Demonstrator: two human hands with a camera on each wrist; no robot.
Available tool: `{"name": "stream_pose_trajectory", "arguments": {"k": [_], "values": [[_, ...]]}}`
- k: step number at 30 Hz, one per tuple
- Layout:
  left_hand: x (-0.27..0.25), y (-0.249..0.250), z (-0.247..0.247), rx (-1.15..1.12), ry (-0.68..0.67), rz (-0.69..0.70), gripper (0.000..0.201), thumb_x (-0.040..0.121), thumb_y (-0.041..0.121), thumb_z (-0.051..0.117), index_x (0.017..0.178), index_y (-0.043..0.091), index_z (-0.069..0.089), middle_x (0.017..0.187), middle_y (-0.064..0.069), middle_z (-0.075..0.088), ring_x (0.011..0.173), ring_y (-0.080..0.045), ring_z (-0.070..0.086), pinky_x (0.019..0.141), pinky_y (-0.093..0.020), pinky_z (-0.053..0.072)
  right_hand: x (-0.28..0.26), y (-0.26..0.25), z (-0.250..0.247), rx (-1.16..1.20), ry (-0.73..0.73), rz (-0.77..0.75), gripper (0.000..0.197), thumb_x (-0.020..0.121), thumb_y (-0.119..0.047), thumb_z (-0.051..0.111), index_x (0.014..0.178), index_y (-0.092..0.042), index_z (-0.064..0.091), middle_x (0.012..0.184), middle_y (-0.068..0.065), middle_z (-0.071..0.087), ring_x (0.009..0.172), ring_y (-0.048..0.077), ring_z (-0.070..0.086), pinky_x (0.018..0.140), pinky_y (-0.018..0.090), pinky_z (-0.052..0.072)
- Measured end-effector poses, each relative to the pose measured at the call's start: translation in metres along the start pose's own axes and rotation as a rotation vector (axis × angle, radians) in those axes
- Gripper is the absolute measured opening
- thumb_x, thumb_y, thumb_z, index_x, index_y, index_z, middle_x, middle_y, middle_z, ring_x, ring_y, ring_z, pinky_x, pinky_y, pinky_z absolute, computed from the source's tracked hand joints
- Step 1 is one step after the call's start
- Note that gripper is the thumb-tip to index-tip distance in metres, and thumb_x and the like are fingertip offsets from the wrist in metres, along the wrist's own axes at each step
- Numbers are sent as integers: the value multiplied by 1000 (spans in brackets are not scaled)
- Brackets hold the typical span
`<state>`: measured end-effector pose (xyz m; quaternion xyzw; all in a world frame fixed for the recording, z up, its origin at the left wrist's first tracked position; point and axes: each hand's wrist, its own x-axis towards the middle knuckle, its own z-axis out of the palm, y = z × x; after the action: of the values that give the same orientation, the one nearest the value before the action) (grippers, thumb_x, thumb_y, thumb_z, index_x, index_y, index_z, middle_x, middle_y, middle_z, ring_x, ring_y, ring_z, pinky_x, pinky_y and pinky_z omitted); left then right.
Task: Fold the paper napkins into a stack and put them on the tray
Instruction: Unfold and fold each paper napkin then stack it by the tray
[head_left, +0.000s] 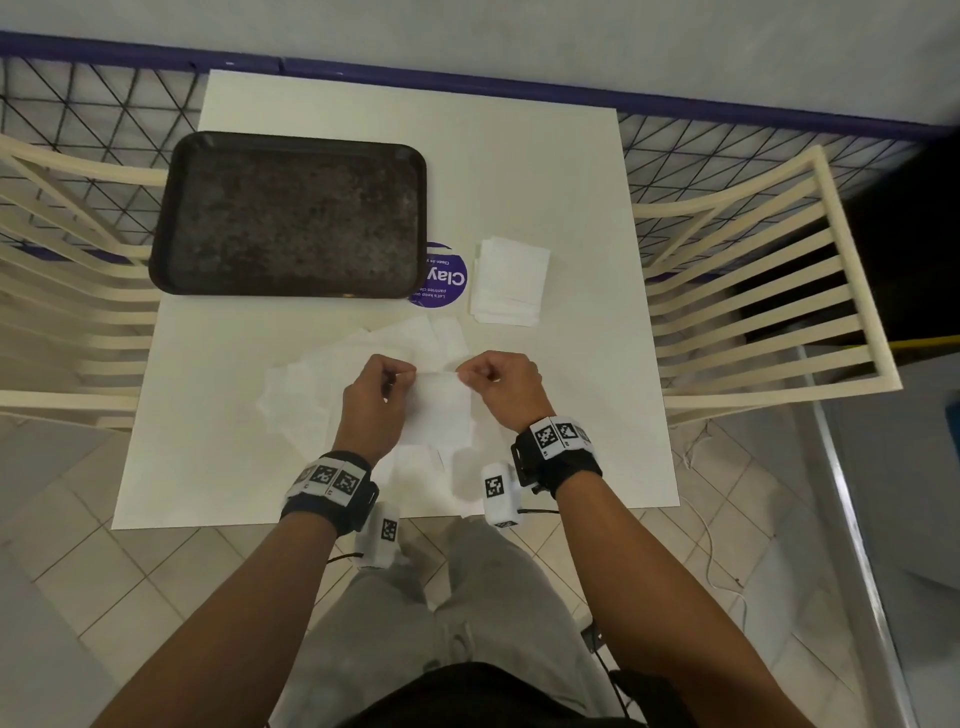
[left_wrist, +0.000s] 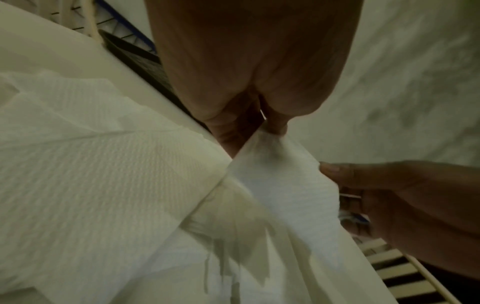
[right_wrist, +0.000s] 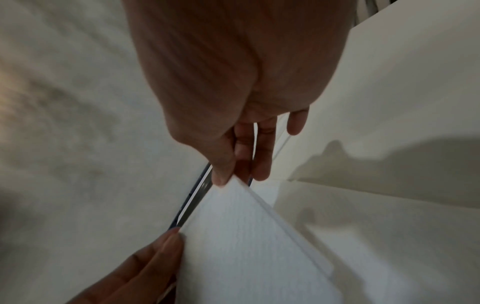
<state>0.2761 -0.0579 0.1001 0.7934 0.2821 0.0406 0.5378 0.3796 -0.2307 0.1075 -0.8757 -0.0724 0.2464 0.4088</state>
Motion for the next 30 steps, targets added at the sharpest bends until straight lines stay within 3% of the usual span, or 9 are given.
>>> {"name": "stream_pose_trajectory", "arguments": {"k": [3,5,7,9,13,17,23,26,30], "values": [[1,0,4,40,3,24,8,107,19,55,111,16,61,103,3,67,86,-10,61,72,-14,43,-2,-1,2,112,13,-6,16,85,-28,76,75,-39,72,78,-5,72,78,17,67,90,47,55],[1,-1,6,51,15,43,8,108,18,51,112,16,58,104,2,66,86,-17,62,70,-15,43,-5,-6,2,215,23,8,2,85,-34,74,84,-35,73,81,-5,73,77,16,67,87,42,57],[3,0,9,56,29,54,8,109,17,49,113,16,56,100,4,64,83,-14,61,67,-13,42,-5,-5,5,239,-7,63,23,82,-47,73,100,-32,70,88,-2,74,85,17,69,83,34,56],[5,2,11,55,38,53,8,109,17,48,113,15,55,99,4,63,81,-7,59,66,-8,40,-6,-4,6,181,-98,124,32,85,-43,73,109,-24,66,94,2,73,91,18,69,84,31,53],[13,8,15,42,50,63,12,109,20,48,118,16,55,93,6,62,73,-6,59,61,-12,40,-5,-2,3,16,-154,58,22,87,-24,65,86,-3,60,82,16,66,77,26,59,78,41,53],[19,10,13,11,-6,-23,22,111,30,44,129,21,53,93,4,68,64,-21,65,50,-13,47,26,-8,-24,-8,-22,60,33,90,-18,66,66,-16,43,64,-4,47,62,14,43,61,28,37],[22,-11,9,67,-95,-123,24,110,30,45,117,18,65,87,3,74,63,-22,69,57,-19,50,102,-10,-76,-27,173,162,28,92,-20,65,70,-9,52,73,6,58,73,25,52,56,20,39],[23,-16,8,69,-90,-184,22,110,28,46,116,19,65,88,2,74,66,-24,70,61,-25,52,133,-8,-88,-44,207,218,24,91,-18,64,86,5,64,89,18,69,88,36,65,69,31,47],[26,-19,7,60,-83,-231,22,110,28,46,117,19,65,89,1,74,68,-21,71,63,-23,52,160,-6,-91,-110,210,259,25,90,-13,62,67,-8,52,75,12,56,70,28,52,56,30,33]]}}
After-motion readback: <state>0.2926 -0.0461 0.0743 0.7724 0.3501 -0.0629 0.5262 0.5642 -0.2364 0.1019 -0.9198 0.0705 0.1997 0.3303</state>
